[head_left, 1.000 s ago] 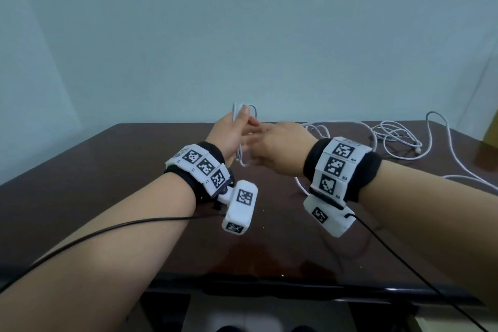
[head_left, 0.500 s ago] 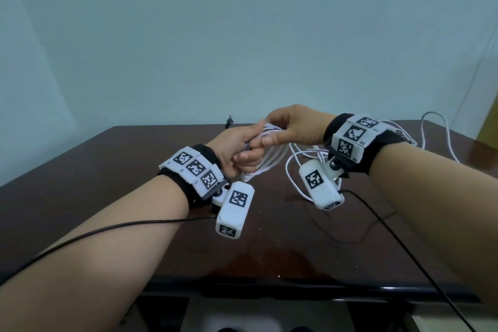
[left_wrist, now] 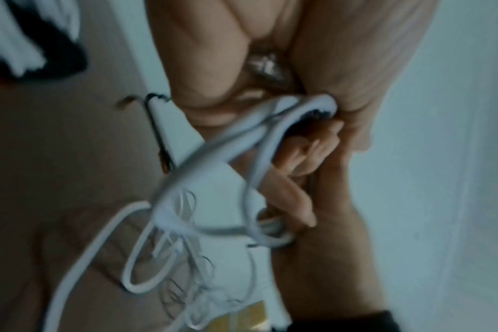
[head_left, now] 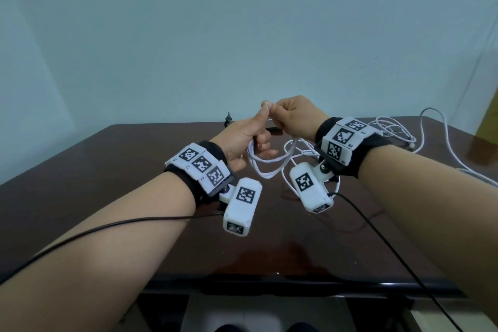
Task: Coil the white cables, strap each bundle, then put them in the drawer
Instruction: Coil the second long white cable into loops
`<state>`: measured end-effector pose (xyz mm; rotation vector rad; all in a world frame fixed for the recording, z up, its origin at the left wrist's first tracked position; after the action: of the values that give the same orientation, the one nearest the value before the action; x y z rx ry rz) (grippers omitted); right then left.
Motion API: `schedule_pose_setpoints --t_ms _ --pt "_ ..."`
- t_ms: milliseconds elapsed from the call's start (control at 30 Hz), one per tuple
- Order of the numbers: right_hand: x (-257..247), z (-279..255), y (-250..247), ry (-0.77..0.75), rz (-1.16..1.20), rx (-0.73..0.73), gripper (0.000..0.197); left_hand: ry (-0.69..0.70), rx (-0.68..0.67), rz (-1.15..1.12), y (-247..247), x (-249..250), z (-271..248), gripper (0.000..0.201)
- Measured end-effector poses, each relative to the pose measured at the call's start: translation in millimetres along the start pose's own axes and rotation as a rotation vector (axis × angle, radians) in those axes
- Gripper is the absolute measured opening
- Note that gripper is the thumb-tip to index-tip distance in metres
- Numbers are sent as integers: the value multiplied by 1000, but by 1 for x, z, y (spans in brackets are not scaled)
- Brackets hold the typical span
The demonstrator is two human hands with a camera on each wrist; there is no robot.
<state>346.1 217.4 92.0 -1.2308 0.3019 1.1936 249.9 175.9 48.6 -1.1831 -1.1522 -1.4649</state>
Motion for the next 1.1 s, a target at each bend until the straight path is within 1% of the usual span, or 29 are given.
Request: schedule_pose_setpoints --t_ms 67,100,167,200,233,300,400,500,567,633,700,733,767,800,833,867,933,1000,1033,1100 --pt "1 -1 -2 -8 9 -10 43 -30 7 -185 -1 2 -1 33" --pt "2 -1 -4 -17 -16 -23 39 -43 12 -239 -3 2 -1 29" --pt "5 -2 -6 -18 -74 -72 31 -55 37 -284 -9 1 0 33" --pt "6 -3 -5 -10 -100 -111 31 -59 42 -298 -11 1 0 36" --pt "6 -5 -3 -11 -142 -154 35 -66 32 -319 -12 0 0 38" --pt "2 -9 4 -62 -242 -212 39 -99 -15 -380 -10 -3 0 40" --pt "-2 -10 10 -165 -396 -215 40 -136 -53 -415 -9 -6 0 44" --pt "0 -11 17 -225 -541 -274 58 -153 -61 -391 -4 -11 -2 44" --pt "1 -12 19 -238 -540 -281 63 -141 -29 -360 -3 -14 -2 50" --pt "5 -13 13 -222 -461 -217 61 -125 22 -343 -7 -12 -1 55" --pt "19 -14 -3 -123 -298 -119 58 -121 74 -398 -18 -7 0 59" --pt "28 -15 -11 -70 -252 -75 51 -120 91 -445 -24 -4 1 62" --pt "37 -15 -18 -28 -254 -44 39 -117 93 -500 -30 0 1 64" --pt "46 -16 -23 4 -274 -30 28 -115 85 -562 -36 3 2 65" --pt "55 -18 -28 35 -274 -23 22 -111 70 -622 -41 6 2 66" --pt "65 -20 -32 66 -244 -8 24 -105 55 -675 -45 9 2 67" --pt "82 -23 -41 134 -109 49 27 -104 22 -763 -52 12 3 69" --pt "90 -24 -48 175 -37 121 27 -113 0 -826 -56 13 3 62" --pt "91 -23 -51 192 -65 162 28 -117 -3 -835 -56 12 2 52" --pt "86 -19 -58 222 -231 253 31 -122 -26 -831 -50 12 -1 31"
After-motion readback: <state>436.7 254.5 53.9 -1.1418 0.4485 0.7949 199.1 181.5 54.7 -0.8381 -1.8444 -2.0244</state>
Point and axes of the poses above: each hand's wrist, its own z-axis towards the middle knuckle, its own y-axis out of the palm, x = y × z, the point moved 7 cm from there along z, towards the middle knuckle, and after that the axes turned 3 degrees about z, right-handed, at the moved point
